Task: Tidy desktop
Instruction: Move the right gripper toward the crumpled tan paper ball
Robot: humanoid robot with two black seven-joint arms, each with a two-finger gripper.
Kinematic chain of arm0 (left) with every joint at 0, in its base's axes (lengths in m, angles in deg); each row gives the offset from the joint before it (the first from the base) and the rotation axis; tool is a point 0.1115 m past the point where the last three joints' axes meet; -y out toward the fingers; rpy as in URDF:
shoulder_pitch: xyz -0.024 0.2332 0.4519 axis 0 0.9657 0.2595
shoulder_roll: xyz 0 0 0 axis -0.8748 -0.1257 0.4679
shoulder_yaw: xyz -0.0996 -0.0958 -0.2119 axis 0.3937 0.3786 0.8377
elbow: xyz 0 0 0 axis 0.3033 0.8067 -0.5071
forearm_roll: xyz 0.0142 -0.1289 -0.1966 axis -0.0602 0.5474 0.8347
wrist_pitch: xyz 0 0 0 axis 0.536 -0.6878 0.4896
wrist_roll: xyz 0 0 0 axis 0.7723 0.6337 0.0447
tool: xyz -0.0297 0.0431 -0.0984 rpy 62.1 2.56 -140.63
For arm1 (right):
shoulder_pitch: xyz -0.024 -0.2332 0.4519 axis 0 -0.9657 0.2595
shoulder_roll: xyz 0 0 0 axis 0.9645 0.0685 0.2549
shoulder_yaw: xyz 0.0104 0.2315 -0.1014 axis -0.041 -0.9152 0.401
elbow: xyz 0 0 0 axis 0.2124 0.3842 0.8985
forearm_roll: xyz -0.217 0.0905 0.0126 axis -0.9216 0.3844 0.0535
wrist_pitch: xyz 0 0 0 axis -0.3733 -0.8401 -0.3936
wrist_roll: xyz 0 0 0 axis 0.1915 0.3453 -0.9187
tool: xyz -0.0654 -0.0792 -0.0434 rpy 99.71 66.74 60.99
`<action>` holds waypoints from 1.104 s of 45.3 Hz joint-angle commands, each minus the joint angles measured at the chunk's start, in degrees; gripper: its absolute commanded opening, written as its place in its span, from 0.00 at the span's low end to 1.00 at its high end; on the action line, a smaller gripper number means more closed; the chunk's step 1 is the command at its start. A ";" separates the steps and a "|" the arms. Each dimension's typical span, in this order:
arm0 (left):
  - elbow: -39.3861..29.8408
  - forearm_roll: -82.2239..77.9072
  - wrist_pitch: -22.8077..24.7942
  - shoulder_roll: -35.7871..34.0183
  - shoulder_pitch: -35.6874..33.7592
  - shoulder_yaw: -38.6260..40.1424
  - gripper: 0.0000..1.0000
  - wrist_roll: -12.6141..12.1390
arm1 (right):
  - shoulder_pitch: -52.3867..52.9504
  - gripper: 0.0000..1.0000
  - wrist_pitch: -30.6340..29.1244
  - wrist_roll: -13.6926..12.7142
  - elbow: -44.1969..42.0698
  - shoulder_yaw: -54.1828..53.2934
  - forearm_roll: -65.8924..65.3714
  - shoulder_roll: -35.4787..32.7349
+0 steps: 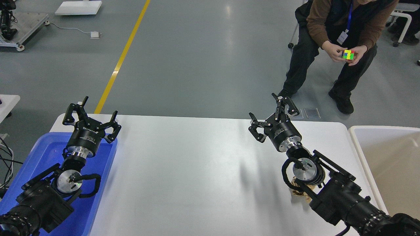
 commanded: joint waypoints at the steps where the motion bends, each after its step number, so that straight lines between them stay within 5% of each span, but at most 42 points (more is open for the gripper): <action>1: 0.00 -0.03 -0.05 0.00 0.00 0.00 1.00 0.00 | 0.19 1.00 -0.02 -0.09 0.00 0.11 -0.25 -0.02; 36: 0.00 -0.03 -0.05 -0.08 0.00 -0.09 1.00 0.00 | 1.42 1.00 -3.89 0.00 4.39 5.47 -4.29 -0.81; 50: 0.00 -0.03 -0.05 -0.08 0.00 -0.09 1.00 0.00 | 5.28 1.00 -3.89 -0.79 12.56 12.84 -14.40 -10.64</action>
